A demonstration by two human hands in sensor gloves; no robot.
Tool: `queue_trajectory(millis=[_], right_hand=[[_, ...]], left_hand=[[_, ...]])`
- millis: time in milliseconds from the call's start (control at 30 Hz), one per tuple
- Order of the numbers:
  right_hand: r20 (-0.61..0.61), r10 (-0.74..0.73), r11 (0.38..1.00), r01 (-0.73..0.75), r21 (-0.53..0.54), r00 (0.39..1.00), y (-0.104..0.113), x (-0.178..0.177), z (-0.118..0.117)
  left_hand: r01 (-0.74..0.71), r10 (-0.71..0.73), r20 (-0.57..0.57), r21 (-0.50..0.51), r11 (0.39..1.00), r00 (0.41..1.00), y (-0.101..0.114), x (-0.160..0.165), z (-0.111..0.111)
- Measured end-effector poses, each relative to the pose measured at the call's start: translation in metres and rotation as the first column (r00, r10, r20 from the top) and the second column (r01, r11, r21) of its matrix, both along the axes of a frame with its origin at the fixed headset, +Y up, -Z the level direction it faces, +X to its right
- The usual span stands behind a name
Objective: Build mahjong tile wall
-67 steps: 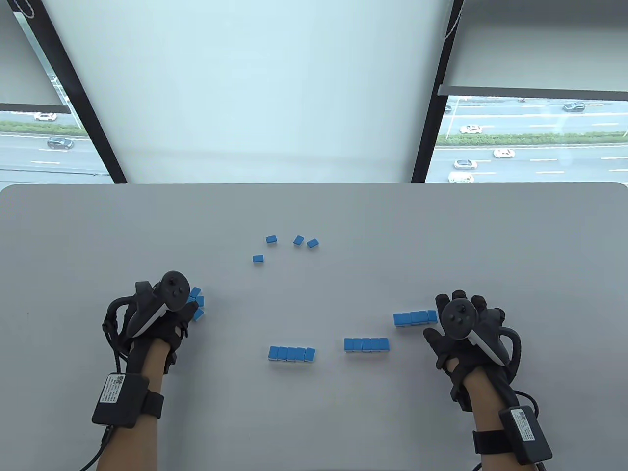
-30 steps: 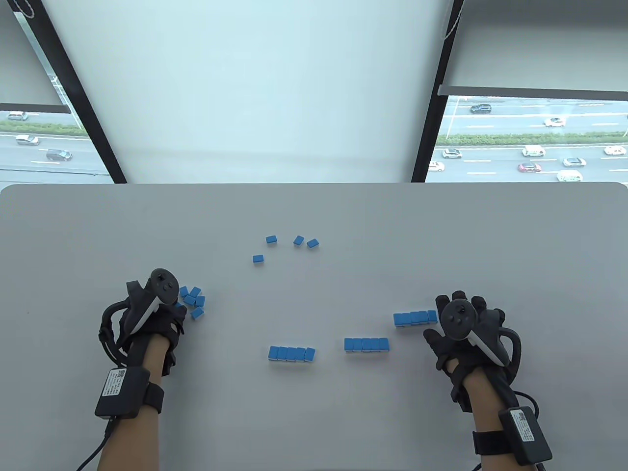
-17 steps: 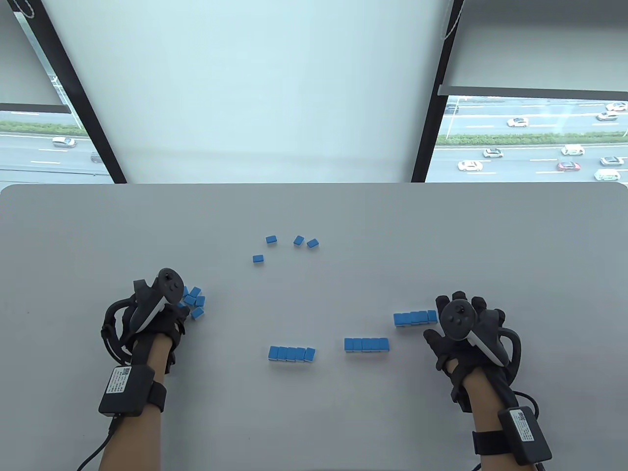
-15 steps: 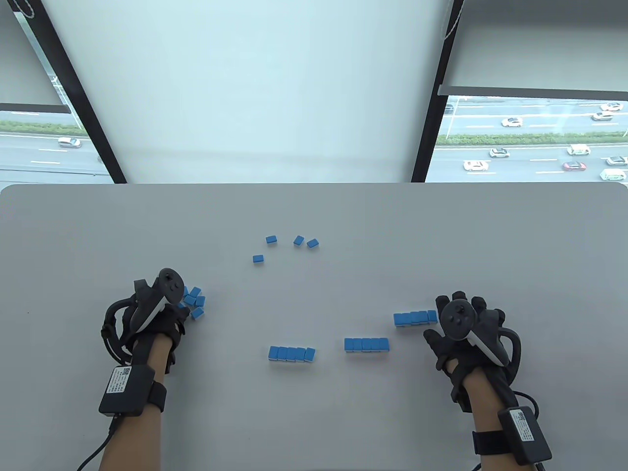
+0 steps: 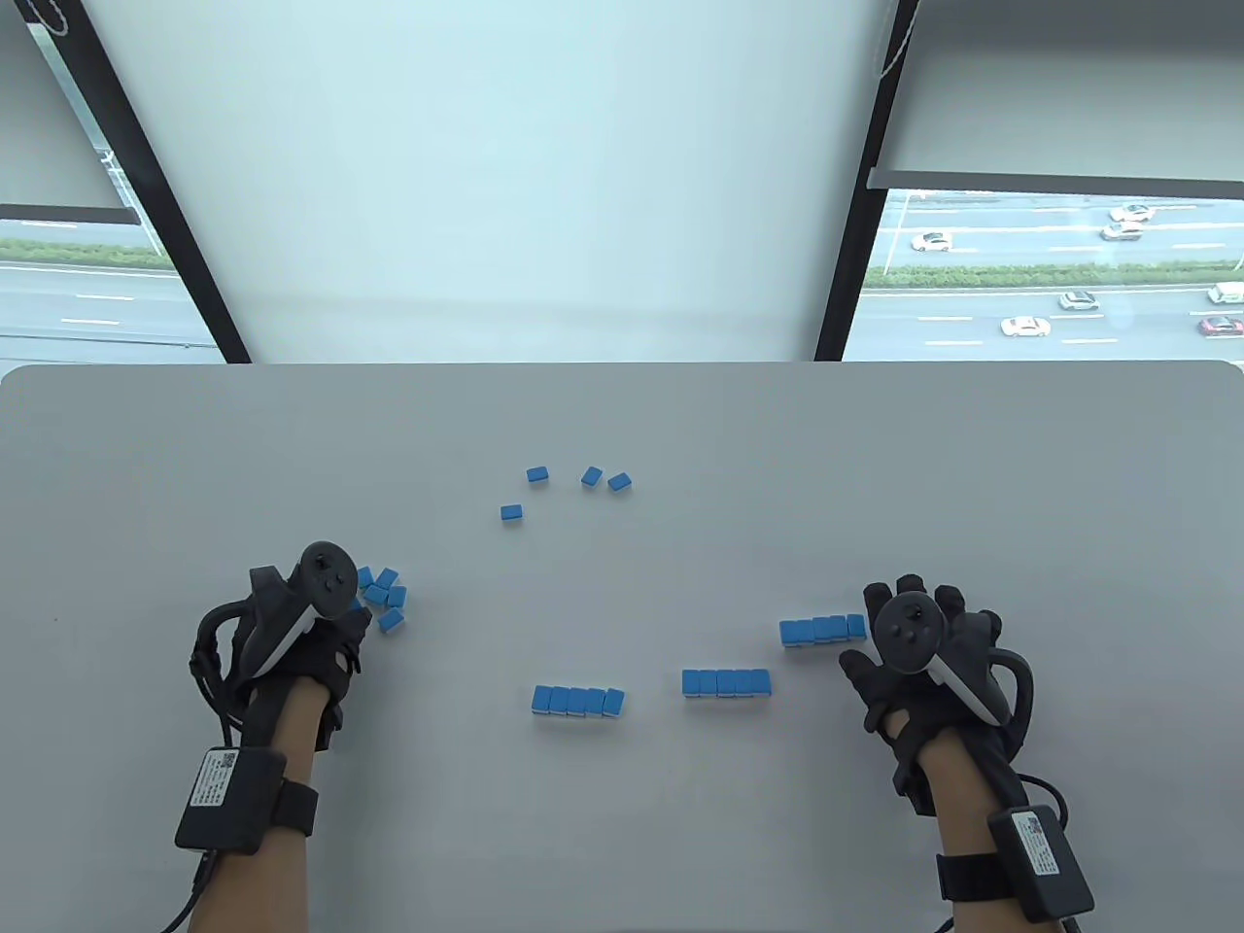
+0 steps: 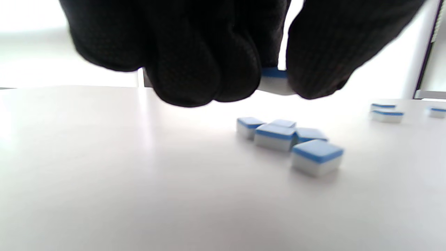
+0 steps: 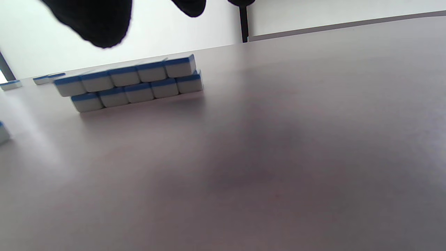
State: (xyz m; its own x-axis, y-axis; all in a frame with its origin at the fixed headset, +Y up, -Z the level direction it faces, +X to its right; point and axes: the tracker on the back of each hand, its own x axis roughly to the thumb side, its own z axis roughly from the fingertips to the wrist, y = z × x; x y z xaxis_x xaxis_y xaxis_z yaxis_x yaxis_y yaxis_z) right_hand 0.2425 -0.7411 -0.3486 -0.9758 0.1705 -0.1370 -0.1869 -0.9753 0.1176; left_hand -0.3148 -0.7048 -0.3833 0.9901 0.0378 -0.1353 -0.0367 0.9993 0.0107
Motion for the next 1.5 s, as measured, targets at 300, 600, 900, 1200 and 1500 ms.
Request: queue_trajectory(millis=[300, 600, 900, 1200, 1500], right_hand=[[-0.008, 0.002, 1.0, -0.002, 0.0, 1.0, -0.001, -0.001, -0.001], [-0.013, -0.003, 1.0, 0.003, 0.008, 1.0, 0.001, -0.002, 0.0], [-0.017, 0.0, 1.0, 0.0, 0.006, 1.0, 0.0, -0.003, 0.0], [-0.012, 0.0, 1.0, 0.0, 0.005, 1.0, 0.0, -0.002, 0.0], [-0.013, 0.007, 1.0, -0.007, 0.005, 1.0, 0.0, -0.003, 0.0]], left_hand=[[-0.024, 0.041, 0.337, -0.054, 0.998, 0.941, -0.004, 0.065, 0.008], [0.144, -0.045, 0.389, -0.229, 0.963, 0.92, -0.034, 0.09, 0.005], [0.121, -0.012, 0.373, -0.272, 0.955, 0.928, -0.033, 0.086, 0.004], [0.042, -0.002, 0.3, -0.127, 0.991, 0.954, 0.001, 0.055, 0.008], [0.051, -0.01, 0.207, -0.194, 0.98, 0.978, -0.025, 0.023, -0.004]])
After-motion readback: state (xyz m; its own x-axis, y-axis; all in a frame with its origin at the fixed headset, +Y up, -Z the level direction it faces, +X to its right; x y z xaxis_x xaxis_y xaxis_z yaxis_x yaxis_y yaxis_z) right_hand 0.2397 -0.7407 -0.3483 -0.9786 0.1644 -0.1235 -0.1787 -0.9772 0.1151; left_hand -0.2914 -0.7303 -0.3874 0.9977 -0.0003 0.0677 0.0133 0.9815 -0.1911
